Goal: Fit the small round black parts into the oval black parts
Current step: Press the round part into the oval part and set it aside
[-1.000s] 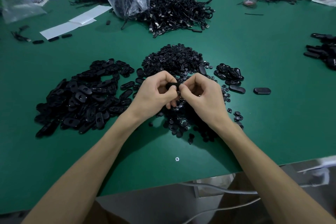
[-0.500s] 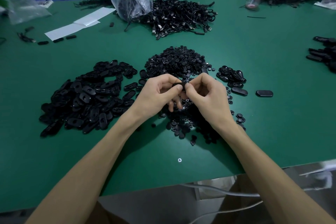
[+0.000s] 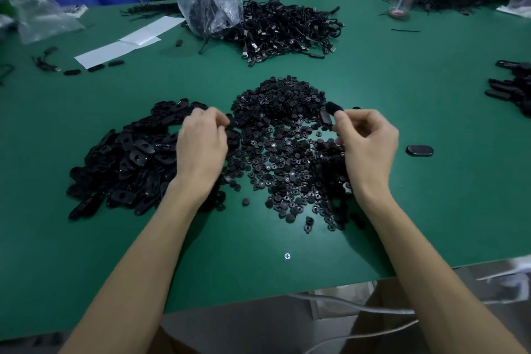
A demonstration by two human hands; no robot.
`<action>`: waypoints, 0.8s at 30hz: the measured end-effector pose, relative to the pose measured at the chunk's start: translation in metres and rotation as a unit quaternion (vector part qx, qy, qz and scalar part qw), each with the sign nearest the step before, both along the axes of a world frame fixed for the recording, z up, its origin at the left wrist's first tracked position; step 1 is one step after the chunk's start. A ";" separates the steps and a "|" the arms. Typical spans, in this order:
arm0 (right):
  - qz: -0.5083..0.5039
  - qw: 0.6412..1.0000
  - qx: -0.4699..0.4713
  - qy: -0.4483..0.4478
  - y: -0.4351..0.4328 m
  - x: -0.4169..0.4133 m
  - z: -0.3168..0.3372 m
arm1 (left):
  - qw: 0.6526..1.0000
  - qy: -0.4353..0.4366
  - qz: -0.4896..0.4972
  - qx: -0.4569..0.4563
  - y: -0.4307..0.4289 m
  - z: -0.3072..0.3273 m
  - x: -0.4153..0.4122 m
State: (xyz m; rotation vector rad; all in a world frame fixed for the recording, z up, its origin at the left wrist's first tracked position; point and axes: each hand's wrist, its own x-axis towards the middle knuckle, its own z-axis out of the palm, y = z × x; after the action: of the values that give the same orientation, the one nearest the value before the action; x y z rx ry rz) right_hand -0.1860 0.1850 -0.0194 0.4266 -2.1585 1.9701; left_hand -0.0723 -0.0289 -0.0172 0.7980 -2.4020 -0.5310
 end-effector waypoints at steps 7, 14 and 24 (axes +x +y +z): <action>-0.056 0.984 0.154 0.065 0.001 -0.009 -0.006 | 0.991 -0.085 0.019 -0.101 -0.004 -0.005 -0.002; -0.059 0.963 0.252 0.073 0.024 -0.035 0.007 | 0.994 -0.081 -0.032 -0.071 -0.001 -0.005 0.000; -0.048 0.917 0.391 0.063 0.048 -0.056 -0.001 | 0.992 -0.067 -0.104 0.015 0.007 -0.004 -0.003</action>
State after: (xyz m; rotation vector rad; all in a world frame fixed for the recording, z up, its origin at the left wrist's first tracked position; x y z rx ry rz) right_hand -0.2419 0.2334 -0.0206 0.5169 -2.7302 0.9140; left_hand -0.0749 -0.0222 -0.0215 0.6174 -2.6253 -0.6133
